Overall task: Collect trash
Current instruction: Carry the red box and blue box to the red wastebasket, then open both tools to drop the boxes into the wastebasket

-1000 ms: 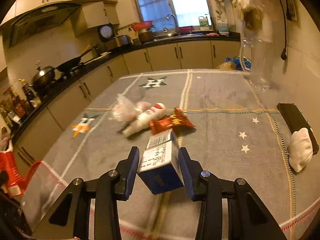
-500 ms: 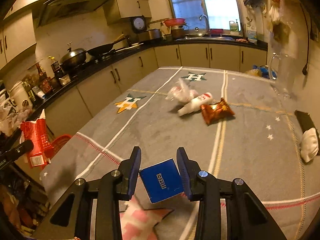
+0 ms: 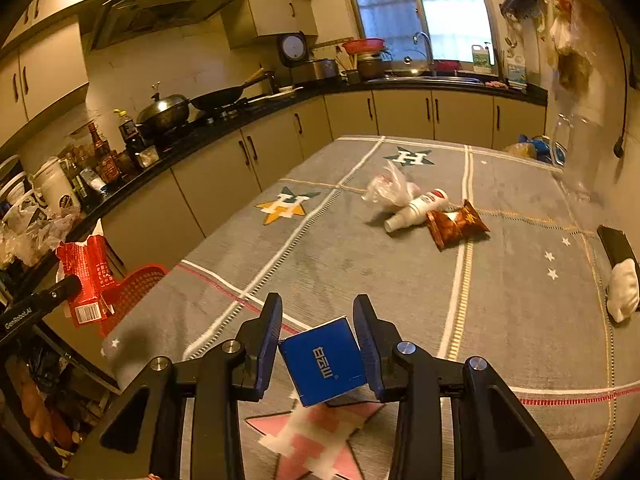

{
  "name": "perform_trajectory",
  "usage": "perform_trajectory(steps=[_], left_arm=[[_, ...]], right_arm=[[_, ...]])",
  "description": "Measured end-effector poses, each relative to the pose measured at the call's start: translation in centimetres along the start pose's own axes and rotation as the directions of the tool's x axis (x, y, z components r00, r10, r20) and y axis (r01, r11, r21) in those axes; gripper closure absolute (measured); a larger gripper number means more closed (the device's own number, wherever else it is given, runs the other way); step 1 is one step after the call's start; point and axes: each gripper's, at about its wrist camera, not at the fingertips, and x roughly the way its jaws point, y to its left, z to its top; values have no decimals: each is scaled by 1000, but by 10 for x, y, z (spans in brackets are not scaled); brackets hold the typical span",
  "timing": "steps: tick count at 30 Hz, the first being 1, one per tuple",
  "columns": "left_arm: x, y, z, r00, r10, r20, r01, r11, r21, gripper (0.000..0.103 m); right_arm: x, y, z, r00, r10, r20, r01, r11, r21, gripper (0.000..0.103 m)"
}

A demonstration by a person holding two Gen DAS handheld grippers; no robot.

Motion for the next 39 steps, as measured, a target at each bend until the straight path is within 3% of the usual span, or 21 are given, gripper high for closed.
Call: perform_trajectory(steps=[11,18,24,31,39], left_arm=[[1,75,5,995,96,12,-94,989,-115,99],[16,135,1,989,145,-22,-147,967,-208,99],[32,172,2,985,166,-44,-172,956,-238,99],[56,196,6,984,162,-74,-175,952,-251,99],[75,211,3,981,162,-105,-184,949,-257,99]], right_arm=[[20,51,20,996,78,-35,-80,996,-49,63],[52,111,35,986,146,-78,-154,982,-107,63],[93,180,46,964,224,-144,-246,957,-156,63],[142,254,45,942,269,-202,-312,923,-225,63],[198,293,32,923,262,-281,-330,915,-231,63]])
